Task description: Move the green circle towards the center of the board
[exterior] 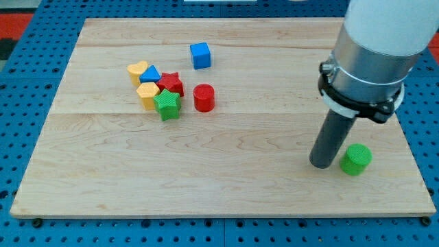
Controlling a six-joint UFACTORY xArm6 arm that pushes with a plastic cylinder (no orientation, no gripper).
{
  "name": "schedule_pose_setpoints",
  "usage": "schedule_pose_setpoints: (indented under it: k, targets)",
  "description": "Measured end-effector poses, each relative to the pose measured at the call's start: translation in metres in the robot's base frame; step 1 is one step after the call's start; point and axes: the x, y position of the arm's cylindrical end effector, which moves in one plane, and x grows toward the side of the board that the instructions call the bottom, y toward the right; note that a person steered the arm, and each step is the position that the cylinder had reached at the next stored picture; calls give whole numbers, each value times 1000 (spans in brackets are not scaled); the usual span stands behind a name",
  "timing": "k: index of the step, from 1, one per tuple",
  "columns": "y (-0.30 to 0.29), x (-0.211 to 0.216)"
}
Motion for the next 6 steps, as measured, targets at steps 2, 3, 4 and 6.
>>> schedule_pose_setpoints:
  k: [2, 3, 4, 6]
  targets:
    - [46, 56]
    - [109, 33]
    - [81, -4]
    - [12, 33]
